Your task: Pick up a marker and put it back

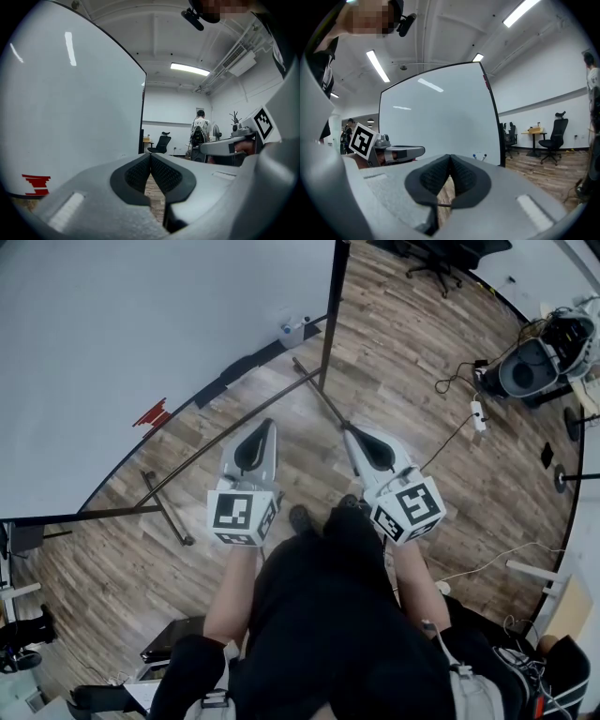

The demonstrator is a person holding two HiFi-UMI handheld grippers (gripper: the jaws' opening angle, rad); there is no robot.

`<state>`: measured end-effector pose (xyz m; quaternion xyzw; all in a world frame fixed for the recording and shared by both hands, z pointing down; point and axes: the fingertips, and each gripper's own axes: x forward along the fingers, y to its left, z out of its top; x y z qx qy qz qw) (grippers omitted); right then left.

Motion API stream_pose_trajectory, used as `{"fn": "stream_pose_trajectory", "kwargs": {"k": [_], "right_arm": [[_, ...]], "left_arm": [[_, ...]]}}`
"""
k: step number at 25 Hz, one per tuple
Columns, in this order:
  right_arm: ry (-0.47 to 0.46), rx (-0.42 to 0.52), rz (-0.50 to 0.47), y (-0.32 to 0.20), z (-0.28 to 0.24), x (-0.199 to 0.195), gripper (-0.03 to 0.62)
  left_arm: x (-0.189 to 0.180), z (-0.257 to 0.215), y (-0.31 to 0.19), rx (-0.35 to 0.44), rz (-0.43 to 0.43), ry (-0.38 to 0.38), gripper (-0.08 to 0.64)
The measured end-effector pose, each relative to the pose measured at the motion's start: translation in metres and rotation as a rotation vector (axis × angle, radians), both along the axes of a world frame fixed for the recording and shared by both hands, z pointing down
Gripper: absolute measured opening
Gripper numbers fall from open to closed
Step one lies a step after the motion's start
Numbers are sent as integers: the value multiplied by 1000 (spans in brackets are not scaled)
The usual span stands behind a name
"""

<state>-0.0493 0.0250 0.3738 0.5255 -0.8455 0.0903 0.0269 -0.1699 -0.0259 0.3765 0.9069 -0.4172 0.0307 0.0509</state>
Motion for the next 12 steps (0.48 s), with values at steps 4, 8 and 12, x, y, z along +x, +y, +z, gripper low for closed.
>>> {"fn": "stream_pose_trajectory", "kwargs": {"k": [4, 8, 12], "right_arm": [[16, -2, 3, 2, 0, 0, 2], [29, -3, 6, 0, -1, 1, 2], [40, -3, 11, -1, 1, 2, 2]], "left_arm": [[0, -1, 1, -4, 0, 3, 11], [2, -5, -1, -2, 3, 10, 11], [5, -4, 0, 2, 14, 7, 11]]}}
